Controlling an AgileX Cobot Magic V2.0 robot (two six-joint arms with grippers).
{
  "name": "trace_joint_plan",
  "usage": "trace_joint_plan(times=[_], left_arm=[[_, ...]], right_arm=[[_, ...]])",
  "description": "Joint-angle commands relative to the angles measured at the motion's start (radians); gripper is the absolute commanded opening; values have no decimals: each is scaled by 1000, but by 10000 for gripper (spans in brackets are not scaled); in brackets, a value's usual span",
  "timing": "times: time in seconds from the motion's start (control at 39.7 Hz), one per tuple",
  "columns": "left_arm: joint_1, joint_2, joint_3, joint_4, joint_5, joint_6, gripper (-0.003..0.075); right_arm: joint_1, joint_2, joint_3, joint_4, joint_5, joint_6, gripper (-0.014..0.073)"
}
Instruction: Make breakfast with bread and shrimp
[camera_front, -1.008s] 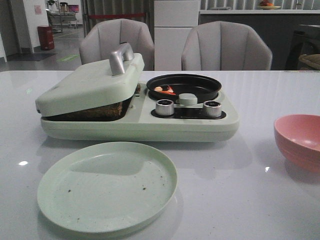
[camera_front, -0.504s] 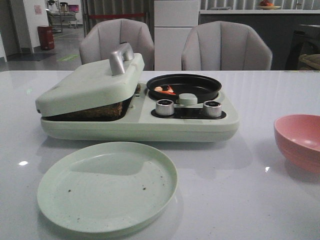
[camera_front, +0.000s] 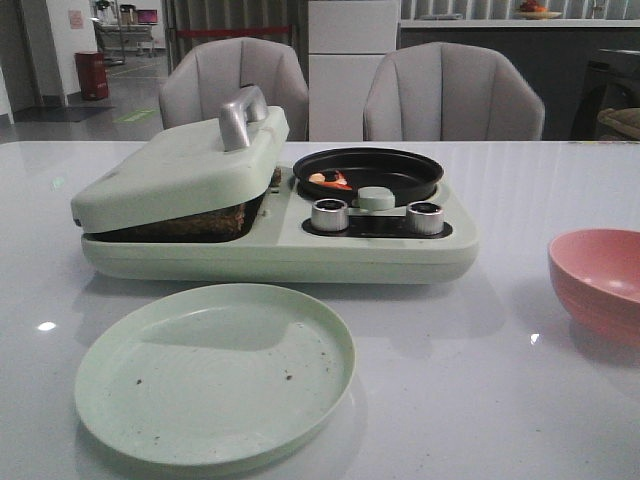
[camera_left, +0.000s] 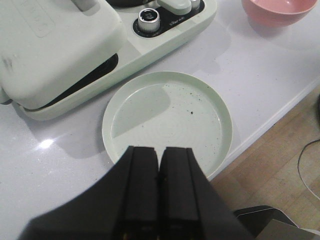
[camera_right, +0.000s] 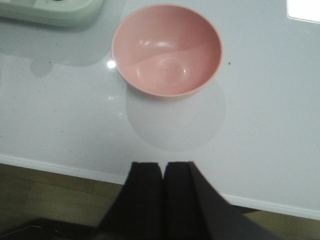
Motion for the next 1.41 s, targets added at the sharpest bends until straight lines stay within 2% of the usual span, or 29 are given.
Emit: trace_joint_plan(times=[0.0, 0.28, 0.33, 0.55, 0.86, 0.93, 1.06, 1.11, 1.39], left_arm=[[-7, -6, -29, -21, -67, -6, 99], [-7, -45, -22, -9, -82, -4, 100], [22, -92, -14, 40, -110, -4, 100], [239, -390, 132, 57, -267, -4, 100], [342, -683, 347, 16, -462, -11, 100], [342, -717, 420, 57, -528, -98, 100], [342, -773, 521, 325, -580, -444, 100], [342, -792, 557, 422, -598, -538, 100], [394, -819, 722, 415, -825, -552, 100]], right_arm=[[2, 2, -25, -3, -56, 1, 35], [2, 2, -25, -3, -55, 1, 35], [2, 3, -25, -3, -55, 1, 35], [2, 3, -25, -2, -55, 1, 35], [2, 3, -25, -2, -55, 1, 35], [2, 3, -25, -2, -55, 1, 35], [2, 3, -25, -2, -55, 1, 35], [2, 3, -25, -2, -55, 1, 35], [2, 3, -25, -2, -55, 1, 35]])
